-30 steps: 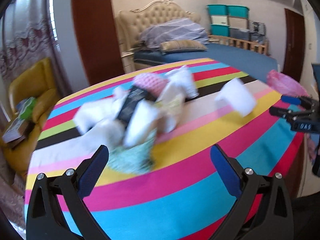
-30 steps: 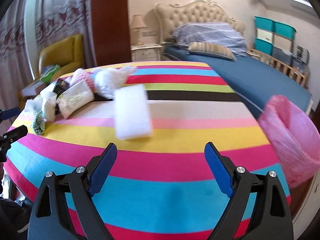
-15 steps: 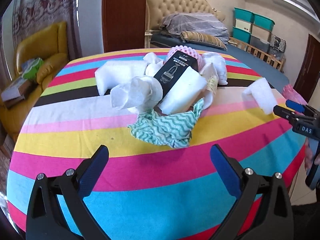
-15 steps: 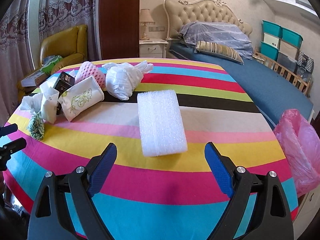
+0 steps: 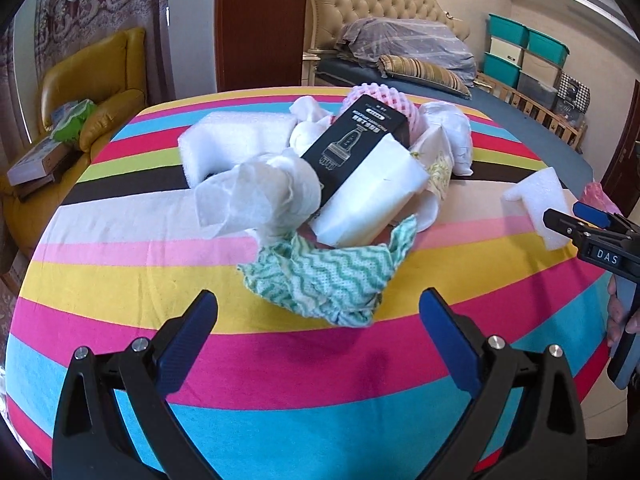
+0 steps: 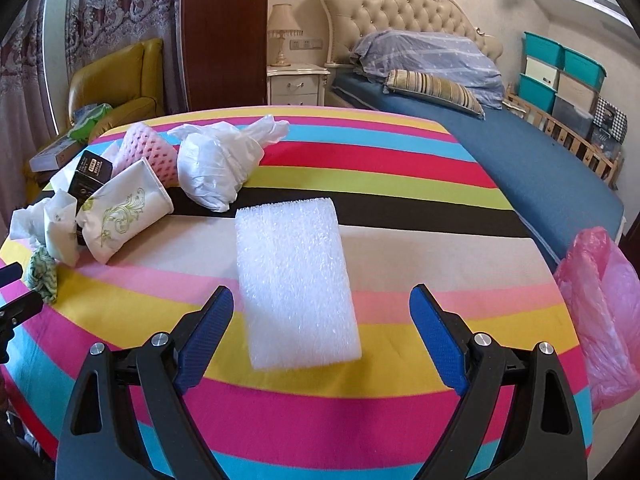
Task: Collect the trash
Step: 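Grasp the white foam sheet with the right tool while the left tool grasps the green zigzag cloth, then carry the foam sheet with the right tool while the left tool carries the cloth toward the bin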
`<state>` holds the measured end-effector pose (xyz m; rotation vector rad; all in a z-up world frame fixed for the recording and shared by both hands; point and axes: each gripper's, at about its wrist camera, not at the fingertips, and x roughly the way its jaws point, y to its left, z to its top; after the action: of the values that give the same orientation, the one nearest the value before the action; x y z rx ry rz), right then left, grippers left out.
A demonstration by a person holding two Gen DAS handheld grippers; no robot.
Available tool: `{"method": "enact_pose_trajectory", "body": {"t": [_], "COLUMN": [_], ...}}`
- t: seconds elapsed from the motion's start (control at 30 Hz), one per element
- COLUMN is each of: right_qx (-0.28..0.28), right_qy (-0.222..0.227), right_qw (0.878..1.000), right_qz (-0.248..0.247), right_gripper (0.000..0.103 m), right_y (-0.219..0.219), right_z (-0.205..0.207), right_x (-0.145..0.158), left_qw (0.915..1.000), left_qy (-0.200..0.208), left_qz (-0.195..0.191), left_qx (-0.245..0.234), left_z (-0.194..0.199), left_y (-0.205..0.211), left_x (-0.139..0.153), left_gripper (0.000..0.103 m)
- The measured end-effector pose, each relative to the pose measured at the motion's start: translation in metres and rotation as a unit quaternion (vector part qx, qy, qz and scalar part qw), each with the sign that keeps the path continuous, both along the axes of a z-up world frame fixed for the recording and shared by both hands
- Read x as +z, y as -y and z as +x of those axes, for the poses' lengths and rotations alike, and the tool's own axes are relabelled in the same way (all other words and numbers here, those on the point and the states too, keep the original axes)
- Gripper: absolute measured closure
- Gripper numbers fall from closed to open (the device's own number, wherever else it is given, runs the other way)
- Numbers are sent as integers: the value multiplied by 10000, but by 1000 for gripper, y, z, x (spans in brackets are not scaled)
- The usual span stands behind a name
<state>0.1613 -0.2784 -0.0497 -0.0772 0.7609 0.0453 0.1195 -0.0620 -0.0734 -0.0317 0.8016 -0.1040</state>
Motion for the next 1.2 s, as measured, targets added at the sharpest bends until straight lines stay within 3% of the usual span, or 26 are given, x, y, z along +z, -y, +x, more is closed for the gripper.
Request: {"method": "enact_pose_trajectory", "body": {"t": [0.07, 0.1, 0.13, 0.27, 0.33, 0.43, 0.87, 1.2], "right_qx": [53, 102, 159, 232, 280, 293, 419, 406], "right_qy": [0, -15, -53, 82, 127, 197, 382, 439], "right_qw": [10000, 9999, 9999, 9997, 9995, 9993, 9980, 9972], "right_qz": [-17, -12, 15, 19, 36, 76, 278, 442], "right_gripper": [25, 42, 52, 52, 53, 52, 52, 52], "right_y": [-2, -2, -3, -6, -6, -6, -8, -2], "right_z": [2, 1, 0, -10, -15, -22, -49, -64], "right_x": [-1, -2, -3, -2, -1, 2, 7, 9], "left_qw": [10000, 9999, 9998, 9997, 9998, 9998, 9978, 9955], "left_qy": [-52, -93, -140, -181, -162, -116, 385, 571], "left_qz": [-49, -72, -110, -166, -76, -98, 121, 127], "left_qx": [43, 85, 96, 54, 3, -115, -527, -748], "left_z": [4, 6, 9, 14, 17, 14, -19, -19], "left_y": [-2, -2, -2, -1, 3, 6, 25, 45], "left_x": [-2, -3, -4, -6, -8, -9, 5, 15], "left_gripper": [6, 9, 13, 24, 44, 64, 66, 66]}}
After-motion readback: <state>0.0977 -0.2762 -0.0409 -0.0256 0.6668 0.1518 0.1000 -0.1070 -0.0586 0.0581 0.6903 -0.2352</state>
